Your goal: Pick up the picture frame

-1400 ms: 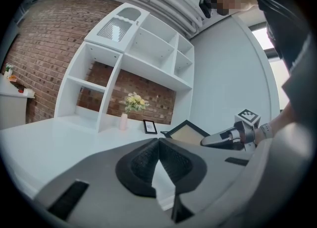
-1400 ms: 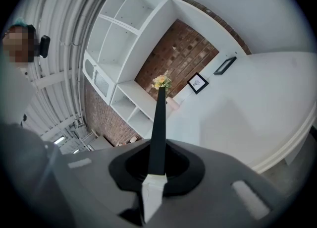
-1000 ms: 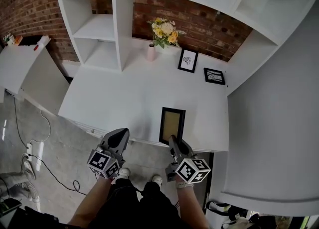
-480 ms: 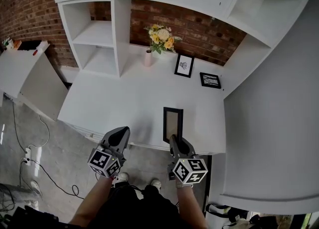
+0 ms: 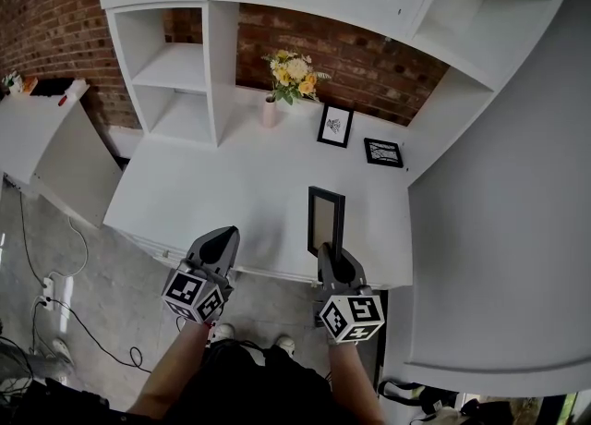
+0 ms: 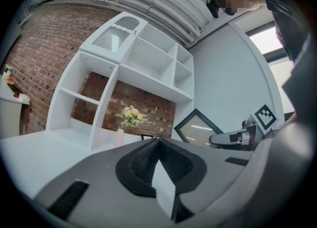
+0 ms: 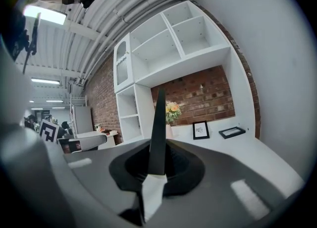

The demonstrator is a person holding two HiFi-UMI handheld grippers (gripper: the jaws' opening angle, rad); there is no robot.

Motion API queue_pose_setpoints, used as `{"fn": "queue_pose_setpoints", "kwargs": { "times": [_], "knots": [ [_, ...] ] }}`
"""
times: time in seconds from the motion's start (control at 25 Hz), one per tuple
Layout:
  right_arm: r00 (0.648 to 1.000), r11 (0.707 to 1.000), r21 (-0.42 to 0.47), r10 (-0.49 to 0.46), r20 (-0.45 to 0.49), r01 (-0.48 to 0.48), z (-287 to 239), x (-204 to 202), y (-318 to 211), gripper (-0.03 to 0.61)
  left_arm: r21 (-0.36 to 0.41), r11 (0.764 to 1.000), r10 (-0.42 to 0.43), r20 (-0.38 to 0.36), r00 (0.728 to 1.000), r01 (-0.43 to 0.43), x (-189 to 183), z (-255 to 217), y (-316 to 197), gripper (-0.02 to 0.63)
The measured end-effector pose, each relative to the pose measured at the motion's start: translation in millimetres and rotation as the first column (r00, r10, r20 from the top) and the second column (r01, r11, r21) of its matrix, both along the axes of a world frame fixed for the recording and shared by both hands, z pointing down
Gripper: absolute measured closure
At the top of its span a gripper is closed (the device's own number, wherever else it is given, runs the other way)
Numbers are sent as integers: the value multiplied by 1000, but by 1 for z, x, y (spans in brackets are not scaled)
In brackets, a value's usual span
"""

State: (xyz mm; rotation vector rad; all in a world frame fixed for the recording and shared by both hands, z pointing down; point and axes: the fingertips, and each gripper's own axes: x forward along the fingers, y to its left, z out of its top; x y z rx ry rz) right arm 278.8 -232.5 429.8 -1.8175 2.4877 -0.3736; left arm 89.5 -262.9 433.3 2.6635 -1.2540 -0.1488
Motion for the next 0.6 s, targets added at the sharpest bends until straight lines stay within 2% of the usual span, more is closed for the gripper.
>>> {"fn": "queue_pose_setpoints", "kwargs": {
  "times": [0.6],
  "knots": [
    [999, 997, 74, 35, -19, -34, -21, 13, -1, 549, 47, 999, 8, -21, 1000, -7, 12, -23, -12, 620]
  ]
}}
